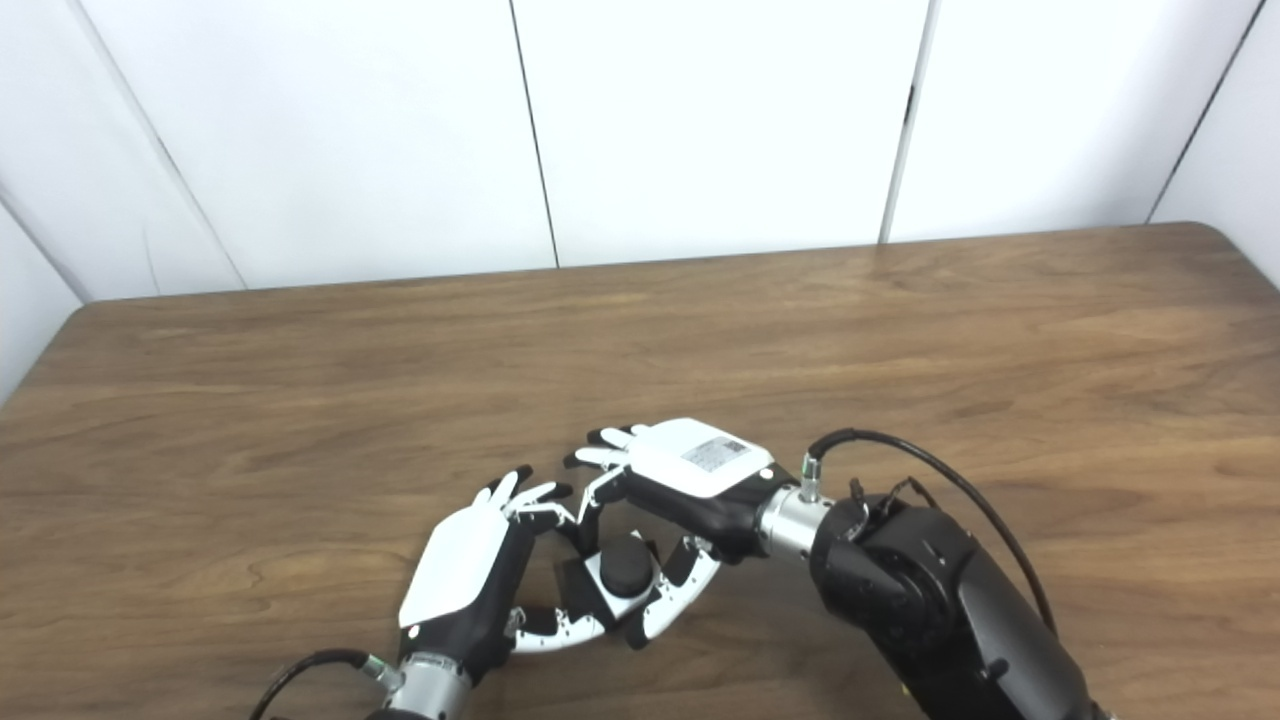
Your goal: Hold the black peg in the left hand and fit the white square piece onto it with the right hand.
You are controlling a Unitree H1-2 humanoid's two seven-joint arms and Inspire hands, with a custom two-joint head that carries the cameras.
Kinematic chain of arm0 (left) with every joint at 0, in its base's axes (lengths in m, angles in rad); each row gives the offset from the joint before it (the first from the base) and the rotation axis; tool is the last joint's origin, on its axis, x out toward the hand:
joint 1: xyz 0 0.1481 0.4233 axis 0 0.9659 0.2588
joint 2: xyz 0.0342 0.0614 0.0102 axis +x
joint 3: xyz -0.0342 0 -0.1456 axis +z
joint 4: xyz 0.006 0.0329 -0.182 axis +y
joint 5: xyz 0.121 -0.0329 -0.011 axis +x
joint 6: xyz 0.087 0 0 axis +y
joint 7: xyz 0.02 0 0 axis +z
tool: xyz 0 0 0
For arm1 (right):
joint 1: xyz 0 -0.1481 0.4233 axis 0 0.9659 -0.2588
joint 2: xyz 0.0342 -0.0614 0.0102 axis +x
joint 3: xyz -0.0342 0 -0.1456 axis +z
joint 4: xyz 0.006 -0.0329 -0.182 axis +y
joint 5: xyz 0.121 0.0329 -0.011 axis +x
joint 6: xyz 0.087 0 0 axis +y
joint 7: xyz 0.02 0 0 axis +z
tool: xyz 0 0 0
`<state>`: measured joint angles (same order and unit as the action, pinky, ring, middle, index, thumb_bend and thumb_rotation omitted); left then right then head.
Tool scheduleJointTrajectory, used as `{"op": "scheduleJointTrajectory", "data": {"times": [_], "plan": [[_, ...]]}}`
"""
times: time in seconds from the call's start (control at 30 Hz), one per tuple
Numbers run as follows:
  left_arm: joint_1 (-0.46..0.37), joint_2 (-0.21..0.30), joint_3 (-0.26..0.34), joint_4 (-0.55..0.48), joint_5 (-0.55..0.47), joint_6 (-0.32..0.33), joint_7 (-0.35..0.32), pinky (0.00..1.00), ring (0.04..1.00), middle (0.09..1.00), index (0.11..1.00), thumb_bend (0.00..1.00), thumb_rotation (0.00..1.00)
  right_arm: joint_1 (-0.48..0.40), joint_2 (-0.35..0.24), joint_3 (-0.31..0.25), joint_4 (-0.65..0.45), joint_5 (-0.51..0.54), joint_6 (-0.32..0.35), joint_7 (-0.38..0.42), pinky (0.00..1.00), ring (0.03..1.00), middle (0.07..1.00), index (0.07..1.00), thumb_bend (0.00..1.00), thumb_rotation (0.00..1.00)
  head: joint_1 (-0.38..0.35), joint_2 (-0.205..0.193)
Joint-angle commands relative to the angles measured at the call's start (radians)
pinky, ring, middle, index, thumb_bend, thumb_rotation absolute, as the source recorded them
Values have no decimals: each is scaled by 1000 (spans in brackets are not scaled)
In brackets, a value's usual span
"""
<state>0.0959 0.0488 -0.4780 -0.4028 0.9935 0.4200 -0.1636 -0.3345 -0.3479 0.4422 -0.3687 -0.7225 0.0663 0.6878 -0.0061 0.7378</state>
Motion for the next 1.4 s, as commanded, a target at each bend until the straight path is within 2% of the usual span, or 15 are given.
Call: {"op": "scheduleJointTrajectory", "data": {"times": [0.0,0.03,0.13,0.43,0.73,1.07,1.37], "plan": [[19,-16,-4,-5,36,25,-34,1000,977,865,581,584,310,-21,1,-15,-16,5,1,-12,1000,1000,964,711,957,323,0,1],[19,-16,-4,-7,38,27,-40,1000,977,866,610,608,367,-21,1,-16,-17,6,2,-10,1000,1000,966,712,958,325,0,1],[19,-14,-1,-10,40,26,-53,1000,971,865,667,655,441,-22,-1,-19,-18,7,5,-8,1000,1000,968,713,962,326,0,1],[19,-6,6,-27,57,37,-97,999,949,876,778,761,539,-19,-2,-30,-21,5,14,-7,1000,1000,966,703,978,333,3,3],[29,9,23,-39,58,25,-107,982,931,874,808,802,563,-20,0,-40,-18,12,28,-7,1000,1000,971,703,974,345,4,2],[49,10,65,-56,11,-6,-91,981,929,884,837,816,514,-20,7,-52,-22,18,56,-14,1000,1000,973,697,980,339,4,1],[48,18,90,-51,-10,-22,-89,976,941,910,889,841,526,-15,3,-65,-40,12,85,-10,1000,1000,975,695,968,328,-2,0]]}}
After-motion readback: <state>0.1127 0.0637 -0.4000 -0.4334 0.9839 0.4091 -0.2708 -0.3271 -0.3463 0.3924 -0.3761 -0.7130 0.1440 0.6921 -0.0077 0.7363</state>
